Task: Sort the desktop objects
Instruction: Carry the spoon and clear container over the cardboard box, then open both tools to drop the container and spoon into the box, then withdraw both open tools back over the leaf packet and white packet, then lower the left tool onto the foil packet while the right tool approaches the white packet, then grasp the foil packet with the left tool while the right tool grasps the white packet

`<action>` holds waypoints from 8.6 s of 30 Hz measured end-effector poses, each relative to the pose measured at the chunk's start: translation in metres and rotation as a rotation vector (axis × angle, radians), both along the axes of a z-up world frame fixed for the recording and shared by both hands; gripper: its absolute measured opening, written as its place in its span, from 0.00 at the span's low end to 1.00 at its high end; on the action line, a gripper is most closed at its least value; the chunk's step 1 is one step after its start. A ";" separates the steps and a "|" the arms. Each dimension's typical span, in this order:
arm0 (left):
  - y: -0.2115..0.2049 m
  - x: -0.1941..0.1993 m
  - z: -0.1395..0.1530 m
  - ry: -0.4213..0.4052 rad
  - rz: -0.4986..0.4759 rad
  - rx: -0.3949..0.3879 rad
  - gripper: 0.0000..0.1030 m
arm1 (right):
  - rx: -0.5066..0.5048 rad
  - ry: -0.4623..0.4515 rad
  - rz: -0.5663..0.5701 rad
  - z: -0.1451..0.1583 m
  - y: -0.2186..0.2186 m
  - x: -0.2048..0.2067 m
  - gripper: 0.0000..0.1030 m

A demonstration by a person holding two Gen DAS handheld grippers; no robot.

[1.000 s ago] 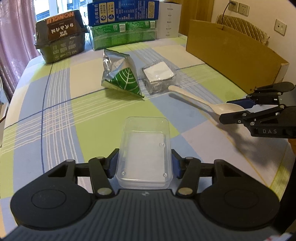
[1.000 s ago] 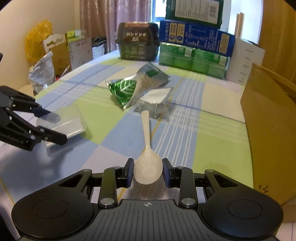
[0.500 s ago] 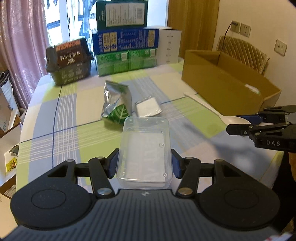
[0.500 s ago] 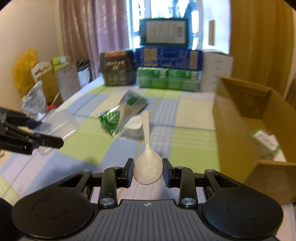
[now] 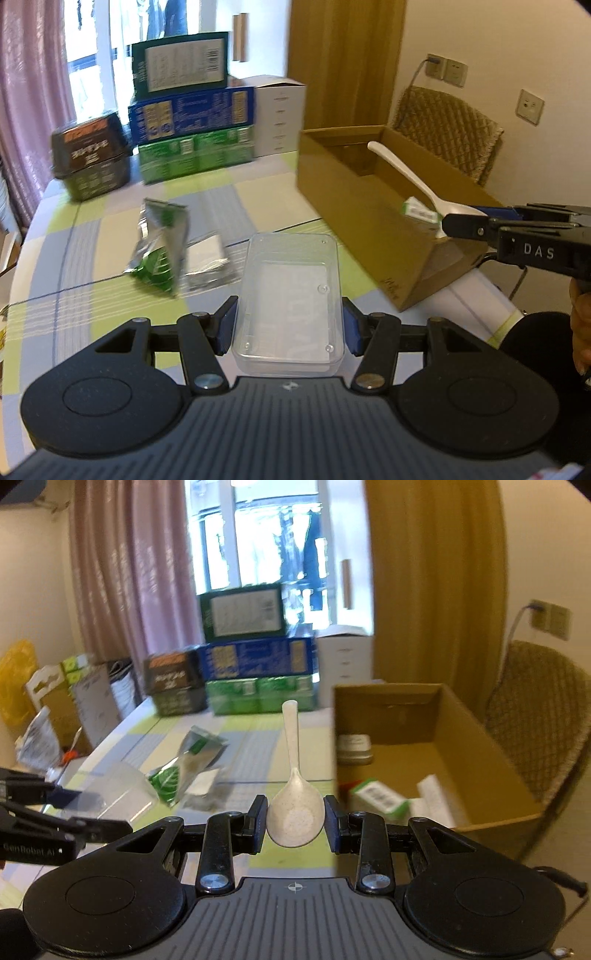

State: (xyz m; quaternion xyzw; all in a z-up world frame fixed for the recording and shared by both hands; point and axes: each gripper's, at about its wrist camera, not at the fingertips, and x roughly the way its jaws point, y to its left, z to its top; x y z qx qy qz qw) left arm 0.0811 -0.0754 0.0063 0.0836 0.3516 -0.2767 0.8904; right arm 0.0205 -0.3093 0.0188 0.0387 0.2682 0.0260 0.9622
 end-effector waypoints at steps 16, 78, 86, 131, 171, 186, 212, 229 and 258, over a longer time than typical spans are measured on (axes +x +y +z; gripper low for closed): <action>-0.103 -0.004 0.014 0.011 -0.116 -0.022 0.49 | 0.021 -0.013 -0.174 0.014 -0.099 -0.018 0.28; -0.128 0.084 0.002 0.038 0.025 -0.099 0.67 | 0.155 0.128 -0.174 -0.014 -0.143 0.089 0.48; -0.101 0.046 0.017 0.011 0.054 -0.106 0.82 | 0.147 0.107 -0.151 0.011 -0.112 0.045 0.75; 0.060 -0.016 0.026 -0.020 0.304 -0.095 0.99 | 0.064 0.129 0.128 0.012 0.042 0.007 0.98; 0.104 0.022 -0.007 0.032 0.348 -0.049 0.99 | 0.024 0.256 0.226 -0.037 0.104 0.058 0.98; 0.122 0.090 -0.043 0.048 0.367 0.031 0.99 | 0.024 0.240 0.224 -0.073 0.133 0.123 0.98; 0.135 0.200 -0.111 0.049 0.444 -0.033 0.99 | 0.014 0.225 0.168 -0.167 0.166 0.237 0.79; 0.096 0.247 -0.112 0.081 0.178 0.018 0.98 | -0.058 0.240 0.174 -0.144 0.128 0.242 0.55; 0.074 0.180 -0.116 0.330 0.017 0.151 0.45 | 0.020 0.362 0.191 -0.144 0.085 0.150 0.55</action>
